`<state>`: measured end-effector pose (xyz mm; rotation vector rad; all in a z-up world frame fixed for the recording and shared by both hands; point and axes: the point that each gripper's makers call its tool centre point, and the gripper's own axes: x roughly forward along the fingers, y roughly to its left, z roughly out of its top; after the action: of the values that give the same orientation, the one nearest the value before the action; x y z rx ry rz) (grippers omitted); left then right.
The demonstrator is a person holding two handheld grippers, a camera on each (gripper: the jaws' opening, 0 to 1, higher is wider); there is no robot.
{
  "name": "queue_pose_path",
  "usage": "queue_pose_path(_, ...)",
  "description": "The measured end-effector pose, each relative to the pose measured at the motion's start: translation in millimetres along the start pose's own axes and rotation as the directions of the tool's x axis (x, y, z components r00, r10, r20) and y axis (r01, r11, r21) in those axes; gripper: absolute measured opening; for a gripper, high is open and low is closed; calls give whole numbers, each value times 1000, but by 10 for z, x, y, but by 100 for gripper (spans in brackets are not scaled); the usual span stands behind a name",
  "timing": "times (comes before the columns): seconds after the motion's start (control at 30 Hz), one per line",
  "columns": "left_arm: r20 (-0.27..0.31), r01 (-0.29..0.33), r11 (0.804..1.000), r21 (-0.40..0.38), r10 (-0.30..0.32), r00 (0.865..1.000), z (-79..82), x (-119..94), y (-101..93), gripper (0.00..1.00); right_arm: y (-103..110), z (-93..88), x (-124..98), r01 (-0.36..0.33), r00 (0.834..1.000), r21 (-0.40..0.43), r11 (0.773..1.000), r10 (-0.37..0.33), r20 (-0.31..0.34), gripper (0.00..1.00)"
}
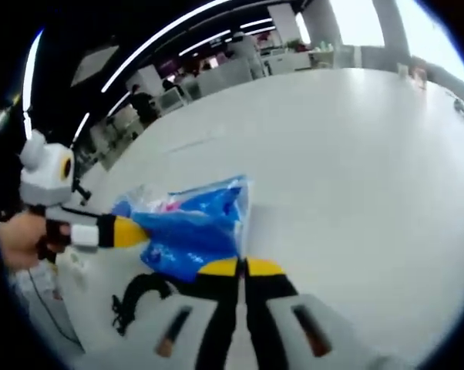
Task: Arrange the tabletop items into an orderly group along one side of the table until the central work area is clear of visible clutter.
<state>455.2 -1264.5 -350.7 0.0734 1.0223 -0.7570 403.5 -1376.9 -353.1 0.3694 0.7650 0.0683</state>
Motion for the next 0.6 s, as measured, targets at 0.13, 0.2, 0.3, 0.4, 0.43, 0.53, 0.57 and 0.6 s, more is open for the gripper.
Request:
queue_pose_path(0.13,-8,-1,1000,-1,1,1000,-17,34,-1,0,-32,-14,16,1,1000,7,1000,-1,-2,0)
queue_pose_path(0.2,-6,-4,1000,-11,4,1000,-15,49,4,0,-52,-13,30,0,1000,11,1000,0,1,0)
queue_pose_path(0.3,-7,-8,1000,-9,8,1000,-18,69,5,0,-68,-6,48,1,1000,14,1000,-1,2,0)
queue_pose_path(0.4,-11,-9,1000,-11,9,1000,-27,85,14,0,-79,4,60,1,1000,18,1000,-1,2,0)
queue_pose_path(0.43,-11,-10,1000,-12,10,1000,-26,89,17,0,-80,6,64,1,1000,19,1000,-1,3,0)
queue_pose_path(0.53,-8,-10,1000,-18,10,1000,-17,96,16,0,-88,8,74,2,1000,19,1000,-2,4,0)
queue_pose_path(0.57,-8,-10,1000,-17,10,1000,-14,98,16,0,-89,4,77,3,1000,20,1000,-3,3,0)
queue_pose_path(0.6,-8,-10,1000,-16,10,1000,-10,105,20,0,-93,2,80,4,1000,22,1000,-4,2,0)
